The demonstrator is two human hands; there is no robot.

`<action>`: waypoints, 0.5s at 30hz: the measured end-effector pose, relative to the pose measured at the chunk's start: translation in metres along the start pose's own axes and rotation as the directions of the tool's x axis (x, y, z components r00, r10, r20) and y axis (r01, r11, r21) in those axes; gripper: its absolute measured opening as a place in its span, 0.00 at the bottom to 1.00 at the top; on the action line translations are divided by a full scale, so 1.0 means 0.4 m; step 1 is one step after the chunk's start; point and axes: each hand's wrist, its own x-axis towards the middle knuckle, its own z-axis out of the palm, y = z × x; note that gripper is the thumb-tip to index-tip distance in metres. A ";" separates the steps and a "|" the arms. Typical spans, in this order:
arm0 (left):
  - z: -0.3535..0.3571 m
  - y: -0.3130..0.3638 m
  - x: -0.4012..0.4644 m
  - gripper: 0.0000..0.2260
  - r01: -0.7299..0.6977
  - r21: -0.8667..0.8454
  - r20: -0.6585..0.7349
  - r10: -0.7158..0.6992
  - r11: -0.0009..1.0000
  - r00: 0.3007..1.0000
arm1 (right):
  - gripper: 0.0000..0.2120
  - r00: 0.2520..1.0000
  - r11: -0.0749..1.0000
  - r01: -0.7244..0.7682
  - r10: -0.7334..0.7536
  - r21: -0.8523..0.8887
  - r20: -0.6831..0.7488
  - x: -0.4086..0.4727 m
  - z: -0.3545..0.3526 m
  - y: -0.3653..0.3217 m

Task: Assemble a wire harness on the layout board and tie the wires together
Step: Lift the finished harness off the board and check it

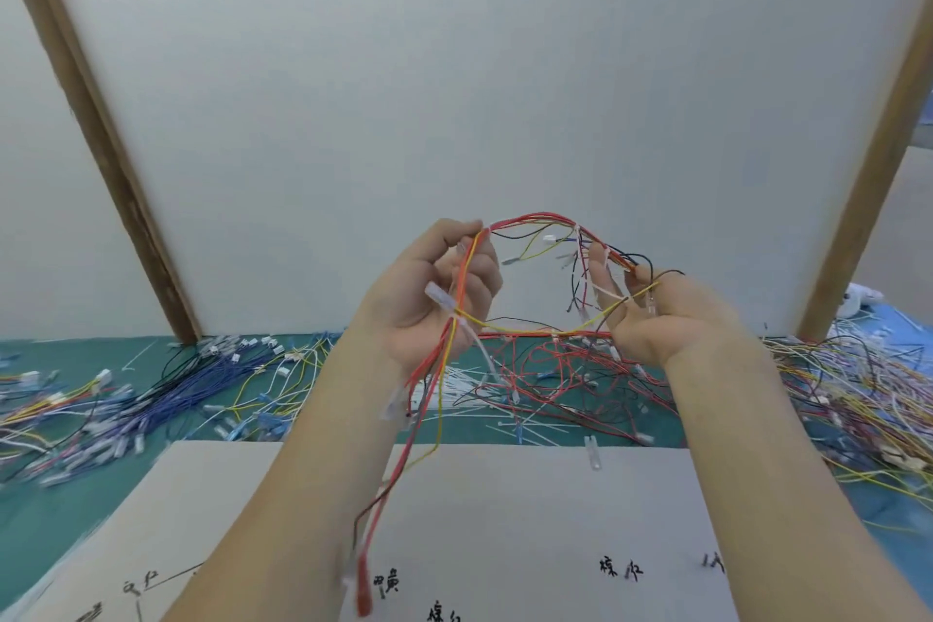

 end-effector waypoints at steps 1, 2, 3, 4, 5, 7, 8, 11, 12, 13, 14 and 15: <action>-0.002 0.005 -0.001 0.04 0.029 -0.055 0.003 -0.029 0.998 1.000 | 0.09 0.997 0.996 0.079 -0.079 0.043 0.000 -0.014 0.018 -0.004; -0.005 0.010 -0.001 0.04 0.036 -0.076 -0.007 -0.037 0.996 0.999 | 0.10 0.986 0.986 0.158 -0.155 0.047 -0.059 -0.020 0.017 -0.007; -0.005 0.014 -0.004 0.04 0.031 -0.059 -0.017 -0.032 0.998 0.999 | 0.11 0.984 0.983 0.178 -0.177 0.038 -0.021 -0.032 0.018 0.003; -0.001 0.013 -0.007 0.03 0.010 -0.012 -0.025 -0.011 1.000 1.000 | 0.11 0.979 0.979 0.204 -0.204 0.022 -0.008 -0.039 0.019 0.013; 0.001 0.009 -0.010 0.02 -0.033 0.070 -0.037 0.036 0.997 0.999 | 0.12 0.975 0.974 0.222 -0.222 -0.041 0.006 -0.055 0.024 0.024; 0.000 0.002 -0.019 0.03 -0.121 0.442 -0.080 0.173 0.889 0.982 | 0.16 0.965 0.950 0.262 -0.253 -0.169 0.073 -0.049 0.027 0.020; -0.001 -0.001 -0.030 0.04 -0.126 0.676 -0.075 0.237 0.726 0.969 | 0.20 0.949 0.920 0.314 -0.293 -0.233 0.118 -0.049 0.030 0.016; -0.006 0.007 -0.067 0.06 -0.034 0.988 0.005 0.193 0.152 0.981 | 0.18 0.885 0.766 0.466 -0.402 -0.443 0.236 -0.066 0.055 0.013; -0.003 0.012 -0.080 0.06 -0.015 0.999 0.009 0.126 0.051 0.992 | 0.14 0.864 0.716 0.504 -0.426 -0.483 0.269 -0.072 0.059 0.016; -0.001 0.019 -0.093 0.06 0.004 1.000 -0.003 0.062 -0.020 0.998 | 0.12 0.846 0.675 0.533 -0.441 -0.510 0.300 -0.079 0.063 0.023; 0.004 0.025 -0.106 0.06 0.016 0.996 -0.015 0.018 -0.083 1.000 | 0.11 0.830 0.638 0.558 -0.445 -0.530 0.336 -0.082 0.067 0.030; 0.009 0.032 -0.118 0.07 0.030 0.988 -0.030 -0.002 -0.149 1.000 | 0.11 0.811 0.593 0.584 -0.453 -0.555 0.369 -0.084 0.068 0.039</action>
